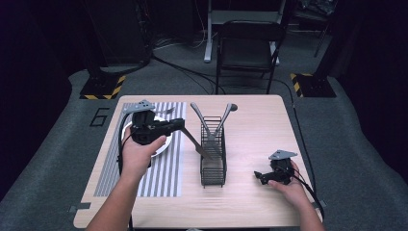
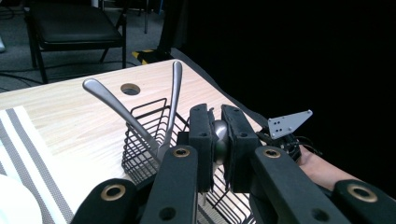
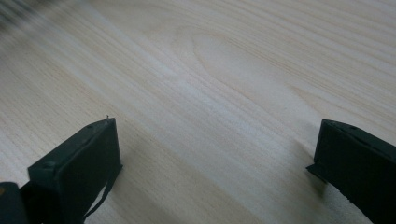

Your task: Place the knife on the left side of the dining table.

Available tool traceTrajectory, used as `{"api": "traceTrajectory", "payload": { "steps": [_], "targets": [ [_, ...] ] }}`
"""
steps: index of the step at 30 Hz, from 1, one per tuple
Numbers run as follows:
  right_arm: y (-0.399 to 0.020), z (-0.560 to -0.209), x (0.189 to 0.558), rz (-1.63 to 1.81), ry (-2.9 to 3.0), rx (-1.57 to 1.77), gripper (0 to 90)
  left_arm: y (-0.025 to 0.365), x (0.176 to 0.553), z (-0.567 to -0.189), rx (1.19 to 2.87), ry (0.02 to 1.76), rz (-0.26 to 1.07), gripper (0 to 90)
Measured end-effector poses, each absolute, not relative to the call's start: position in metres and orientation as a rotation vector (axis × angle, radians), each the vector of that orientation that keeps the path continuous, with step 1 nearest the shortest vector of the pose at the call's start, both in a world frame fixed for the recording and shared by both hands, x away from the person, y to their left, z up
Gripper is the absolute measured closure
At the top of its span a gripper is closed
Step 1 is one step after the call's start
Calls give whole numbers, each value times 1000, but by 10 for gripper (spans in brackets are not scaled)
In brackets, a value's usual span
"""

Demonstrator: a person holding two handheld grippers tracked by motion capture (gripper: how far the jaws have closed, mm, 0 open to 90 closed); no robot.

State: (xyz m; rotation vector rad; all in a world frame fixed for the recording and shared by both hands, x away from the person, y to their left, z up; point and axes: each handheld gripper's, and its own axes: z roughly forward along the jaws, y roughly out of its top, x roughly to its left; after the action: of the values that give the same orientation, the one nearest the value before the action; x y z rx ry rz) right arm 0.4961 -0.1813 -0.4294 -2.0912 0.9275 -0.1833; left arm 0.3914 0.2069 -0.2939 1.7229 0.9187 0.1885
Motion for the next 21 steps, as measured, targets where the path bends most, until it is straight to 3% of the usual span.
{"api": "traceTrajectory", "payload": {
  "steps": [21],
  "targets": [
    [-181, -430, 496, -184, 925, -2098, 0, 233, 390, -282, 1633, 952, 196, 836]
  ]
}}
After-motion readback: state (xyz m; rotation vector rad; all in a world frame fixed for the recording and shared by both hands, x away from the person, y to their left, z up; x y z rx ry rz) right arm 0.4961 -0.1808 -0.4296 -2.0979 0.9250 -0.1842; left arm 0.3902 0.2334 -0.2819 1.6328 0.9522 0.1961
